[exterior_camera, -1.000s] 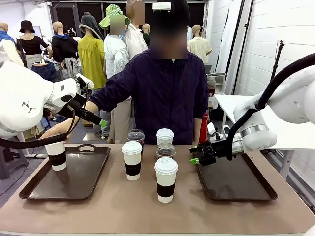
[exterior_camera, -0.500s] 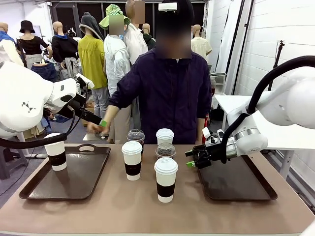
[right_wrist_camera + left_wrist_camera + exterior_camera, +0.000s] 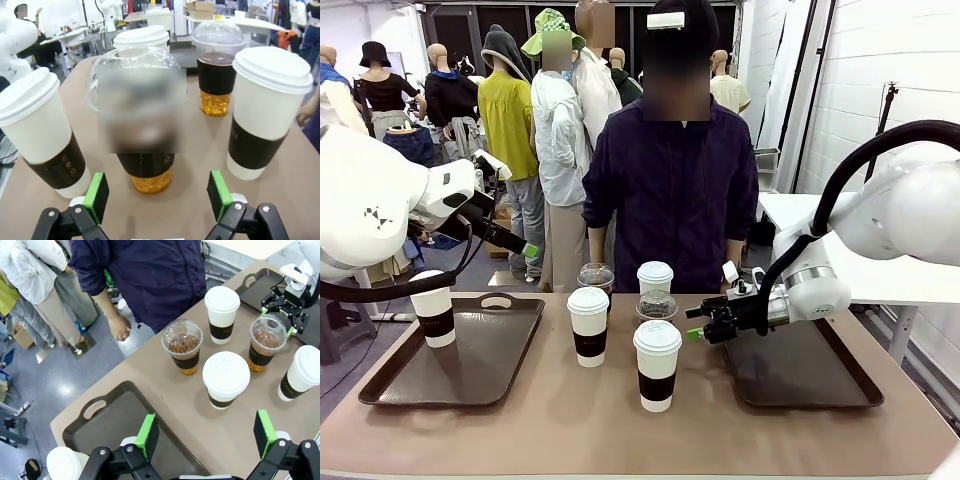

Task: Distribute the coffee onto the tray.
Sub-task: Pick up one iced Americano and place it on the right Handle tray.

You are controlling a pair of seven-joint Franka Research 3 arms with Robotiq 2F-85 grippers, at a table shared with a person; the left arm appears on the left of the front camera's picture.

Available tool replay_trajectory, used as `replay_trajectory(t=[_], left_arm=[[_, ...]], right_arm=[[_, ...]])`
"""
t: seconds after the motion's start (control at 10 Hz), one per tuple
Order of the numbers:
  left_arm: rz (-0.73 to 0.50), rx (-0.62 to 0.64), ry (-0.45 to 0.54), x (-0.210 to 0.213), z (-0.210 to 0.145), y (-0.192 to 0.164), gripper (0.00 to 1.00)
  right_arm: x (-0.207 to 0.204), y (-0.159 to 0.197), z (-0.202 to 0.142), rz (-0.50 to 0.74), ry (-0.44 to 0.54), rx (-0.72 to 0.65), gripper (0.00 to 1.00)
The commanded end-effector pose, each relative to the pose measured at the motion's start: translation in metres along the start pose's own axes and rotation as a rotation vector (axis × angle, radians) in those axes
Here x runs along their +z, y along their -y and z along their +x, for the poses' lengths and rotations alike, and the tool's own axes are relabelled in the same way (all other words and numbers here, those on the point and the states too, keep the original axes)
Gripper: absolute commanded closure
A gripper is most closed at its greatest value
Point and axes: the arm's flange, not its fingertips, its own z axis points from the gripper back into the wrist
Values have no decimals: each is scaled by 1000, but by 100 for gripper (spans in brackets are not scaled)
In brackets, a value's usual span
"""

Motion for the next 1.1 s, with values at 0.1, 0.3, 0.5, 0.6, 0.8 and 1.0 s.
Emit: replay_trajectory(t=[0.1, 0.3, 0.5, 0.6, 0.8, 1.0], left_arm=[[-1, 2, 1, 1, 0, -1, 0], [-1, 2, 1, 1, 0, -1, 0], [-1, 2, 1, 1, 0, -1, 0], [-1, 2, 1, 1, 0, -1, 0], [-1, 2, 1, 1, 0, -1, 0], [-1, 2, 1, 1, 0, -1, 0]], right_arm=[[-17, 6, -6, 18, 42, 14, 0], [-22, 6, -5, 32, 46, 3, 0], [-26, 8, -6, 43, 51, 2, 0], [-29, 8, -5, 47, 54, 3, 0], [-35, 8, -5, 63, 54, 1, 0], [-39, 7, -4, 73, 57, -2, 0]])
